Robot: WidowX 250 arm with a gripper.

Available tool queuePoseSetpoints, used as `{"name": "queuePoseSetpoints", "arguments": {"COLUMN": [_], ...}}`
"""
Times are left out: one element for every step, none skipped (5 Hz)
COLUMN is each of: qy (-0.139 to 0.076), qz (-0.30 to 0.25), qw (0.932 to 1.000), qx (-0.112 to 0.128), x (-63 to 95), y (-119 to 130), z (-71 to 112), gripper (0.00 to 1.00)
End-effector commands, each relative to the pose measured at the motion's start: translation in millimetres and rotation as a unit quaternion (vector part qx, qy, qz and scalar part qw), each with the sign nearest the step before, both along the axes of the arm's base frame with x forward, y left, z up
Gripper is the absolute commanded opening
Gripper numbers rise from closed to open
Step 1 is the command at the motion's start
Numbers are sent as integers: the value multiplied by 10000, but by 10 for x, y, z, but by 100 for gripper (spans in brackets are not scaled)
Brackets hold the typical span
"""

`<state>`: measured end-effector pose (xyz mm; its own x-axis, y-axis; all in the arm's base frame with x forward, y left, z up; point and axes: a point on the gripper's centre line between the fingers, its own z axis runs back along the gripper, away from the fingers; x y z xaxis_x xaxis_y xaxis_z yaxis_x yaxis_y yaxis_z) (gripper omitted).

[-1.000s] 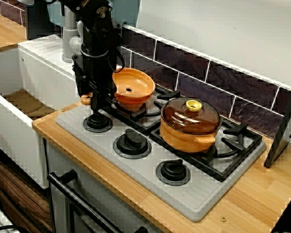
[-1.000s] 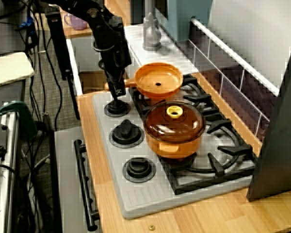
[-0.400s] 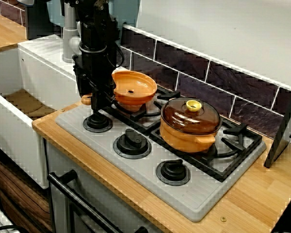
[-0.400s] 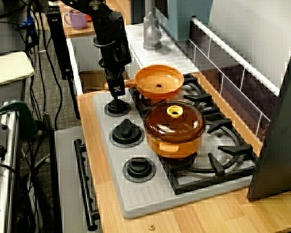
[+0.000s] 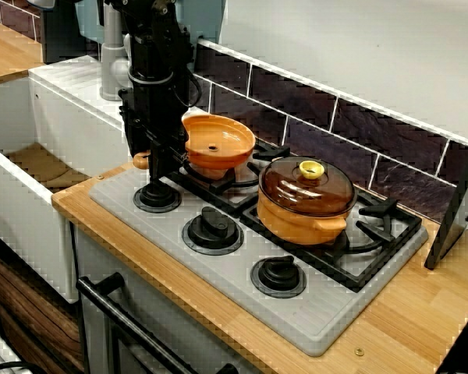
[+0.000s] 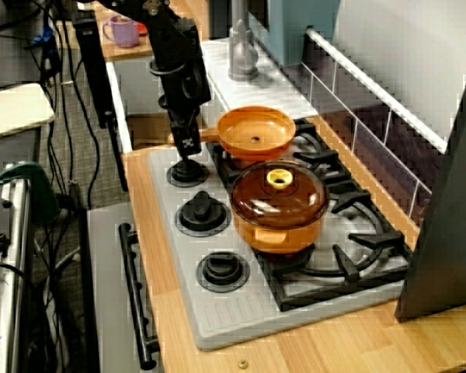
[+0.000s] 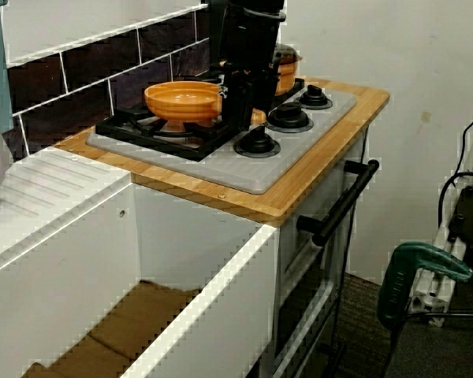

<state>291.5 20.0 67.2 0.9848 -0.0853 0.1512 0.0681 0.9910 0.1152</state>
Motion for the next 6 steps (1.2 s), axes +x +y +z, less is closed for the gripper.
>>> {"name": "queuePoseSetpoints", "arguments": {"qy": [-310, -268, -244, -255, -263, -259], "qz": [40, 139, 167, 182, 174, 229], "qw": [9995, 9995, 9994, 9993, 9990, 9982], "qx": [-39, -103, -165, -213, -330, -480], "x": [42, 44, 46, 55, 112, 242], "y": [24, 50, 62, 77, 77, 49], "z": [166, 169, 174, 202, 299, 453], "gripper": [30, 100, 100, 100, 100, 100]}}
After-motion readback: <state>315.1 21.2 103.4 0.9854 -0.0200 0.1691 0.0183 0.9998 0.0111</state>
